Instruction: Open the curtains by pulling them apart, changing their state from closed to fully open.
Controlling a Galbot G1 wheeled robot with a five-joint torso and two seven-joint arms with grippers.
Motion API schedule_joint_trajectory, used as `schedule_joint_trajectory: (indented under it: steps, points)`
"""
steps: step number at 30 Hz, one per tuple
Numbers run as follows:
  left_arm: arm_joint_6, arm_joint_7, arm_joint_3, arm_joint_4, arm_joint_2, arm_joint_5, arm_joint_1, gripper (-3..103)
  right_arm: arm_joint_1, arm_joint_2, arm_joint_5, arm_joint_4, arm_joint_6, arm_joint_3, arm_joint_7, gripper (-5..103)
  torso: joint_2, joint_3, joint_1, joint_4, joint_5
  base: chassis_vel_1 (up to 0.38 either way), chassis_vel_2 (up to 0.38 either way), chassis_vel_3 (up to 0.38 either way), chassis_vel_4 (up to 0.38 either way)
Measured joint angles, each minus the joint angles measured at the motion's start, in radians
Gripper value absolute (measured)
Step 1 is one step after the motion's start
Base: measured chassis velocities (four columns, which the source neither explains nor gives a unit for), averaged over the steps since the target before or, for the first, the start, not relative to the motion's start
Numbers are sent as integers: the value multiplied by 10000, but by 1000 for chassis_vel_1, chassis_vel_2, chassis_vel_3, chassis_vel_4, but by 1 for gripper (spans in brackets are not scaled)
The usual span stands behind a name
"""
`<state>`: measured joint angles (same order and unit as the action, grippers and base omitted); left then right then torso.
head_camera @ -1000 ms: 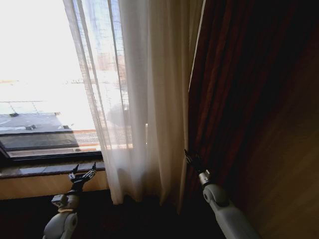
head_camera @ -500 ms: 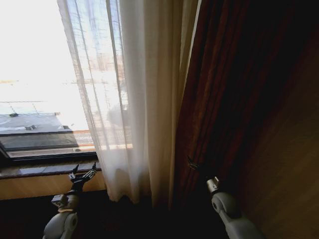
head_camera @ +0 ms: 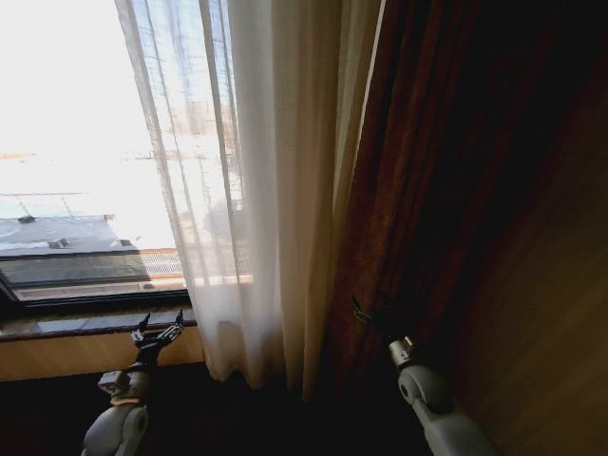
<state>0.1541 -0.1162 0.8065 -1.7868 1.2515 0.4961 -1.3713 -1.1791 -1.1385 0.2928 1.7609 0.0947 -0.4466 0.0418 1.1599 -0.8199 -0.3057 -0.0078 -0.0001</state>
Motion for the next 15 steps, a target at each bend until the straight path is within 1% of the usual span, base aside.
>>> schedule_joint_trajectory:
  steps: [8,12,15]
  points:
    - [0,0,0,0,1,0,0,100,90,-87,-156,-123,60,209,77,100,0,0,0,0,0,10,2,-4,-3]
    - [0,0,0,0,1,0,0,100,238,-55,-157,-162,63,284,114,100,0,0,-1,-1,1,139,58,-128,-66]
    - [0,0,-1,-1,1,0,0,100,354,-38,-156,-219,70,342,137,100,0,0,0,0,3,217,127,-218,-127]
